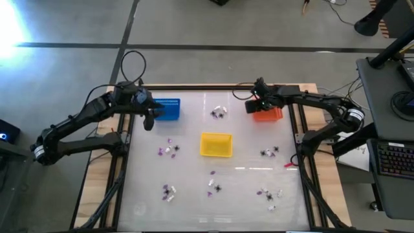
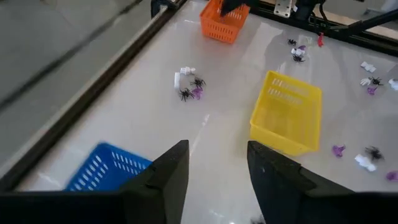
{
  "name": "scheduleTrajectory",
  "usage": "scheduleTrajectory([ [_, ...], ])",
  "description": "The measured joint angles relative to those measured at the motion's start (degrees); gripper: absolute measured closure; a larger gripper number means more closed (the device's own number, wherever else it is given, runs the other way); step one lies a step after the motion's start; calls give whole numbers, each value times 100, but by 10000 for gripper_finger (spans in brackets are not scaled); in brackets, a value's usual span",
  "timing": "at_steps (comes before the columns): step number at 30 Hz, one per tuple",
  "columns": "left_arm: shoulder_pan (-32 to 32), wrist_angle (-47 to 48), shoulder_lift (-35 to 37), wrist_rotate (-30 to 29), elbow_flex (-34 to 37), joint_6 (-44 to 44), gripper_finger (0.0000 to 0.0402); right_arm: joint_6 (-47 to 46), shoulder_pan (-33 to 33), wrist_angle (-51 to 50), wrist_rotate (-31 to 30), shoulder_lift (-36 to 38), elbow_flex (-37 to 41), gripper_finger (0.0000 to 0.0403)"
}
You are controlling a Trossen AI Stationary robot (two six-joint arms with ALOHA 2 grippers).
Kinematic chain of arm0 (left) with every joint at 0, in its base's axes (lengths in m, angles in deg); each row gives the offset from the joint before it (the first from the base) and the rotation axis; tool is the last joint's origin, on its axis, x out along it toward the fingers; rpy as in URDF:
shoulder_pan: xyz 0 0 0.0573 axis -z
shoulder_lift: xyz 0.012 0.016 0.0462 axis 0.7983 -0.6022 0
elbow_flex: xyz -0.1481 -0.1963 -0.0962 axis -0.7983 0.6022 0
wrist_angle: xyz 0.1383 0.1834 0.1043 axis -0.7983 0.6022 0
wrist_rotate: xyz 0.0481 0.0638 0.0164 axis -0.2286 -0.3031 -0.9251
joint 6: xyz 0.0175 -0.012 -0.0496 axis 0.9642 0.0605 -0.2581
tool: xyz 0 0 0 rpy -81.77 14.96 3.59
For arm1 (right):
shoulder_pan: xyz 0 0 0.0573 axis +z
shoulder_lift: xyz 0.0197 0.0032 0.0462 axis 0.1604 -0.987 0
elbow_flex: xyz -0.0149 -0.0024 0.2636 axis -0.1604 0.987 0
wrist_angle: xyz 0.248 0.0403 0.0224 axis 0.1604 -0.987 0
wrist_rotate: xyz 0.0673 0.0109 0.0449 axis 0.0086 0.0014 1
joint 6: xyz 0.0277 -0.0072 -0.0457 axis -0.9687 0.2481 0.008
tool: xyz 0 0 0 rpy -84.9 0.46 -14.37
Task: Sort Halloween decoration
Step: Put the black spider toy into the blue bin
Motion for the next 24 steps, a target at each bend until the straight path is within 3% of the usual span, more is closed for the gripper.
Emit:
scheduleTrajectory([
  [4,4,693,-2,111,3,-185,248,342,0,-121,7,3,-549,273],
  [13,197,707,-15,352,11,-232,268,930,-24,-120,6,4,-1642,273],
  [24,923,691,-627,171,36,-318,279,1154,-24,-165,6,4,-2036,271],
])
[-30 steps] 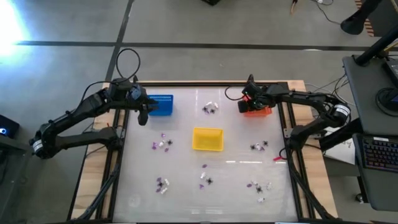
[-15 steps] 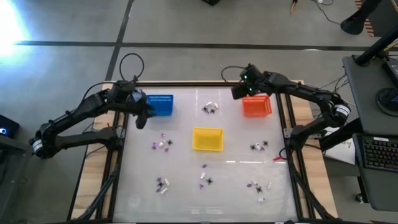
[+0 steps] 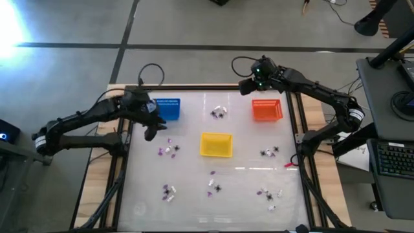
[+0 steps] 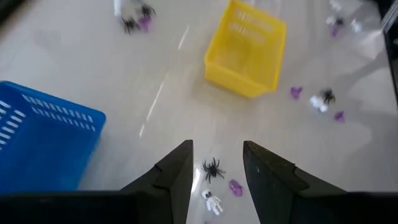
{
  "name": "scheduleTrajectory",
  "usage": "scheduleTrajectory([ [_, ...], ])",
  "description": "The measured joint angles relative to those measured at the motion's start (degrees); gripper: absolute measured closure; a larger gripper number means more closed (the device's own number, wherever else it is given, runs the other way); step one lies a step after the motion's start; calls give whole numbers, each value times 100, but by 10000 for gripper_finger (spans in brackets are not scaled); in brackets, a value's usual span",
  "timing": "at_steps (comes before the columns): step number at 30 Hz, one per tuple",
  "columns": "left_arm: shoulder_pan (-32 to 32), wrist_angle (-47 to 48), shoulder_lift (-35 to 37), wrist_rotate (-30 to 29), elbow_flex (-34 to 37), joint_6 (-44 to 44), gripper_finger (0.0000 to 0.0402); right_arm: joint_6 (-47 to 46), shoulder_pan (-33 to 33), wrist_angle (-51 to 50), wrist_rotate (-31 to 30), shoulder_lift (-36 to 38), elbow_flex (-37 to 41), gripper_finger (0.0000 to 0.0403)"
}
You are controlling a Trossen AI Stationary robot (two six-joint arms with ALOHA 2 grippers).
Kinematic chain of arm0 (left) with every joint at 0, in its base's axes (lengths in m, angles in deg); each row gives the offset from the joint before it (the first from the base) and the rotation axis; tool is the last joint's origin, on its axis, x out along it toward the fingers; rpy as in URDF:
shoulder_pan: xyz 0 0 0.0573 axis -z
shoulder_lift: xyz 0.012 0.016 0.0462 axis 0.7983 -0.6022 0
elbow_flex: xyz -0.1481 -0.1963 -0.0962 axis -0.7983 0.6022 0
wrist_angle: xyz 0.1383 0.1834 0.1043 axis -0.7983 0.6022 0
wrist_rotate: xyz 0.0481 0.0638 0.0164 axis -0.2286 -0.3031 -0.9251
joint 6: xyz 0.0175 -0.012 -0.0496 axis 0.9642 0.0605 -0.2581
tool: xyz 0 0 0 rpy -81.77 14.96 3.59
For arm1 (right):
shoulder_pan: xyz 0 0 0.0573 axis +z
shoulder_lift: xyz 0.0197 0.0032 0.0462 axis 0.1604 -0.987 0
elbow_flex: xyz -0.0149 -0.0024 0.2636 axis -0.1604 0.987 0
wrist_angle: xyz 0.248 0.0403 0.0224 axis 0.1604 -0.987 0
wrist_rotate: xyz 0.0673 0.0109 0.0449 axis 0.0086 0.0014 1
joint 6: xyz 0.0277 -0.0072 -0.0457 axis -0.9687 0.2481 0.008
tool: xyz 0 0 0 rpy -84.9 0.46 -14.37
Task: Sort Halloween decoration
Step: Put the black spider toy into the blue bin
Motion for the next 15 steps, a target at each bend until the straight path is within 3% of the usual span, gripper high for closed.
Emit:
scheduleTrajectory([
  [8,650,-4,-806,-68,6,-47,279,2,-2,-301,0,0,-23,271],
  [15,841,-17,-1531,-84,6,-56,279,2,-2,-417,0,0,-23,271],
])
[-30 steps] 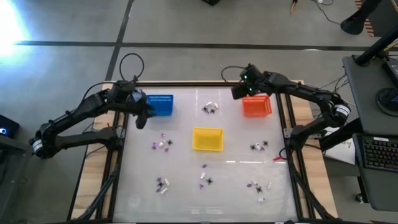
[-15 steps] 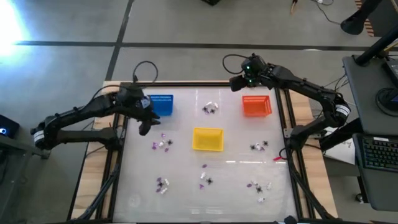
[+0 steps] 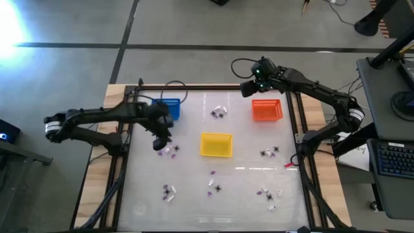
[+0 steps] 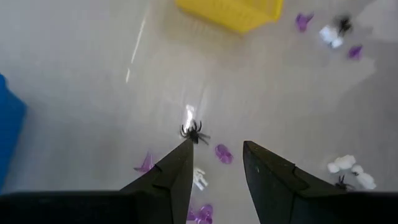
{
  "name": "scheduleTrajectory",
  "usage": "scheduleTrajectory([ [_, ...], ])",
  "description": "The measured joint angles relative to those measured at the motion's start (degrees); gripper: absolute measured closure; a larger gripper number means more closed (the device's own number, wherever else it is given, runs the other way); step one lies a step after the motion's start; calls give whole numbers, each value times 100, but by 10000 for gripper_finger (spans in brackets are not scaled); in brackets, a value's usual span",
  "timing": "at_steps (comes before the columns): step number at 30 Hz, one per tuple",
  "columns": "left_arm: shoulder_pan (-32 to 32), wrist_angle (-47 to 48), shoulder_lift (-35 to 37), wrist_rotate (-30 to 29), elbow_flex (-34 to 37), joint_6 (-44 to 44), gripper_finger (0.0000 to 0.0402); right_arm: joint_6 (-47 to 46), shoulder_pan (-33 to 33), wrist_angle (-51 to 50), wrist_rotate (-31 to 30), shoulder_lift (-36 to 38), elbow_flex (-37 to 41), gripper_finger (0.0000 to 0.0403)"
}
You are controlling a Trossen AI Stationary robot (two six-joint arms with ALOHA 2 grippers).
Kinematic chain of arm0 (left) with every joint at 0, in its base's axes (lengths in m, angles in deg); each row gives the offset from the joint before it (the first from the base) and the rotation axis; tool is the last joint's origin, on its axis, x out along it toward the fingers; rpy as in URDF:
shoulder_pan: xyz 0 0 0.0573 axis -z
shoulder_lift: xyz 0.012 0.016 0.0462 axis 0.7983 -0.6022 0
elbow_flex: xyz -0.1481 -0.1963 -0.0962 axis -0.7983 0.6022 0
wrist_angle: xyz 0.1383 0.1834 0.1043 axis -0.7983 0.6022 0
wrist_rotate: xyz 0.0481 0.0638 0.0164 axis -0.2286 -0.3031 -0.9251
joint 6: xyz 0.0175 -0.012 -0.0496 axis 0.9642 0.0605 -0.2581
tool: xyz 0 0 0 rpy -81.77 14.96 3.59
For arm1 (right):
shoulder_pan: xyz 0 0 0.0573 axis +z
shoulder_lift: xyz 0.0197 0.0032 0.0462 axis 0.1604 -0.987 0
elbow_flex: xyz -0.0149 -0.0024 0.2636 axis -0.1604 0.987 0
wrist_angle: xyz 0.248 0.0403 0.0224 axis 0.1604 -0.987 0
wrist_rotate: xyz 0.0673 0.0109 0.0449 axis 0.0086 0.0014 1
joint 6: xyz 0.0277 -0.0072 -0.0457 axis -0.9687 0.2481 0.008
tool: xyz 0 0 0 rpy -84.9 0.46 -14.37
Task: Sort Halloween decoration
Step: Put the black spider toy into the blue bin
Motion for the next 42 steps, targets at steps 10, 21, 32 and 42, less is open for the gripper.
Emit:
scheduleTrajectory([
  [10,135,116,-1210,20,15,-541,250,410,1,-5,-2,0,0,271],
  [21,408,-504,-1992,170,15,-882,221,986,0,-7,-7,0,0,271],
  [32,529,-833,-2425,-572,-42,-1277,221,1342,0,-7,-4,0,0,271],
  [42,543,-912,-2820,-884,-81,-1449,221,1357,0,-10,-4,0,0,271],
])
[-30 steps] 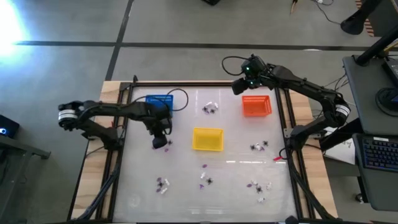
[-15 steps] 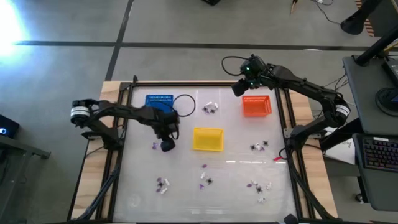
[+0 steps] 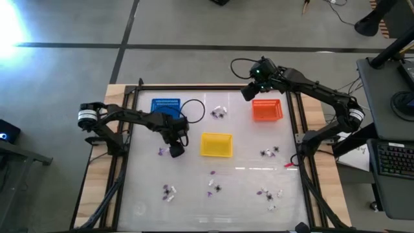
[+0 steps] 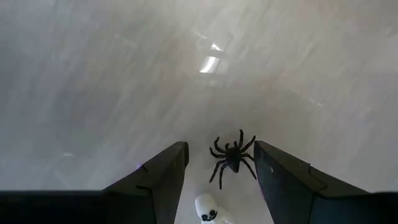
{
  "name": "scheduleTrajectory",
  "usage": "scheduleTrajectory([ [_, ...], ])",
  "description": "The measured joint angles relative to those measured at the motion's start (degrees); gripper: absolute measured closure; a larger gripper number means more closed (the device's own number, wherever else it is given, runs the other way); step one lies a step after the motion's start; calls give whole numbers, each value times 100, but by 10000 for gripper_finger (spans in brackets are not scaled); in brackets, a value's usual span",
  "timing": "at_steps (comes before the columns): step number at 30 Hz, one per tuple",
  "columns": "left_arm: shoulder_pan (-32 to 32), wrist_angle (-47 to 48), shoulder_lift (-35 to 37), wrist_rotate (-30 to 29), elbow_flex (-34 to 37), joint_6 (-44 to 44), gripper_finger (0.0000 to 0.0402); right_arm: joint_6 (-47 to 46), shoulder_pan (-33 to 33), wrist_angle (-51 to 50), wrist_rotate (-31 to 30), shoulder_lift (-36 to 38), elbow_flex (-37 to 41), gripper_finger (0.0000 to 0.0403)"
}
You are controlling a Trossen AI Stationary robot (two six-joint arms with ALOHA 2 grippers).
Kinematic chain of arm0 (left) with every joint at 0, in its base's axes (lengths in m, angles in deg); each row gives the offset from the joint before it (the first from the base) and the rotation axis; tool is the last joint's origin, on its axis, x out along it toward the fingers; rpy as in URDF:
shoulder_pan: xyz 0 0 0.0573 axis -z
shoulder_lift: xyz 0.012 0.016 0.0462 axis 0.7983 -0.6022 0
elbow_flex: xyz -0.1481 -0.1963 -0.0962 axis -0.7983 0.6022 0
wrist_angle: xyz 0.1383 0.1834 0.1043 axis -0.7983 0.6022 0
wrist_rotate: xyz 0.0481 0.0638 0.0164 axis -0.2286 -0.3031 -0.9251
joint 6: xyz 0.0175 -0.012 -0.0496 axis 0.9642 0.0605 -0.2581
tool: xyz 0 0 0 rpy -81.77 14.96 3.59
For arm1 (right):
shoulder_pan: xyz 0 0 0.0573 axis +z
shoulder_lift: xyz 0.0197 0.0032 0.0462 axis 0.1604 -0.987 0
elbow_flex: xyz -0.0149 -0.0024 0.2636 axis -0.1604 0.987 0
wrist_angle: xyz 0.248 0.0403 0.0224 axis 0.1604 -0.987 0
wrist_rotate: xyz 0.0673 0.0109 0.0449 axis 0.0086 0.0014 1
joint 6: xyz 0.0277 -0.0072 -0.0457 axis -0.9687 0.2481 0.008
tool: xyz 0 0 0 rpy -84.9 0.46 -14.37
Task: Sort Halloween decoration
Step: Put the black spider toy into the blue bin
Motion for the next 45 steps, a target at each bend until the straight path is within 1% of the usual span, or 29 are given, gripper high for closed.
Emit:
scheduleTrajectory([
  [5,45,-1,-17,-91,2,-17,221,0,0,-2,2,0,0,271],
  [10,99,-20,-18,-297,7,-257,221,0,0,-2,2,0,0,271],
  [15,179,-47,-18,-415,11,-779,221,-2,0,-4,3,0,0,271],
  [23,349,-12,-20,-595,11,-1259,221,-2,0,-4,6,0,0,271],
  [36,436,137,-31,-616,22,-1342,222,-3,0,-9,7,2,0,271],
  [38,436,140,-31,-614,22,-1342,227,-2,0,-11,6,2,-1,271],
  [41,436,166,-31,-610,24,-1308,247,-3,0,-16,6,2,-1,271],
  [45,432,191,-31,-607,34,-1279,293,-2,0,-19,7,6,0,271],
])
